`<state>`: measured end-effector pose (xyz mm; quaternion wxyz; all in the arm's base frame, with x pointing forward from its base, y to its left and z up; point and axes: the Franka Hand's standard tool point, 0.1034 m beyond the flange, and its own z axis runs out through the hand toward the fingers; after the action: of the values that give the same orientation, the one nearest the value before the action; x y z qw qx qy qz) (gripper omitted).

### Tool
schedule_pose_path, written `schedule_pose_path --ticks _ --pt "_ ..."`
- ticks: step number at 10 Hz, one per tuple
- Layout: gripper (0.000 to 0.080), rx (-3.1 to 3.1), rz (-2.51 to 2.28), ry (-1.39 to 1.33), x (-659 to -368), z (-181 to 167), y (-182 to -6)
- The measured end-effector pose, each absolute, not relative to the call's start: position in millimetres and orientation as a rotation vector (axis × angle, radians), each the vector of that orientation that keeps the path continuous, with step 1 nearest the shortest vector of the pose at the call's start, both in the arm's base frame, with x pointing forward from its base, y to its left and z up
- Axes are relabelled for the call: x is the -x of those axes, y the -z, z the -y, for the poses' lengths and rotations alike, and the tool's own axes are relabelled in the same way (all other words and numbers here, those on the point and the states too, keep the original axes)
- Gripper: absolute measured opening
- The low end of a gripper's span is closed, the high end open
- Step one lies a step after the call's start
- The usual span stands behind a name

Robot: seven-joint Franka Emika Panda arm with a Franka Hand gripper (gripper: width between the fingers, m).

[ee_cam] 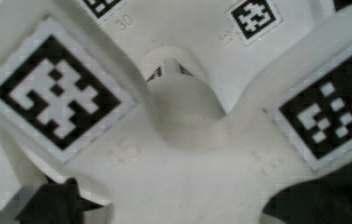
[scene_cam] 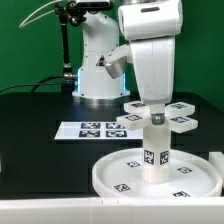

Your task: Assemble round table

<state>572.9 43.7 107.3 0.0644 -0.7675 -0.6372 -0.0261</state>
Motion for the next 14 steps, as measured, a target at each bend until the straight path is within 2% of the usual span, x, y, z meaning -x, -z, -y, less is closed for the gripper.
schedule_pose_path --ticks 7,8,9,14 --pt "0.0646 2.338 1.888 0.063 -569.7 -41.4 -101.7" --pt "0.0500 2.339 1.886 0.064 -569.7 -40.7 -101.8" --pt "0.0448 2.340 1.886 0.064 -569.8 -40.5 -101.8" --pt "0.0448 2.437 1.750 0.056 -569.7 -40.7 -101.7"
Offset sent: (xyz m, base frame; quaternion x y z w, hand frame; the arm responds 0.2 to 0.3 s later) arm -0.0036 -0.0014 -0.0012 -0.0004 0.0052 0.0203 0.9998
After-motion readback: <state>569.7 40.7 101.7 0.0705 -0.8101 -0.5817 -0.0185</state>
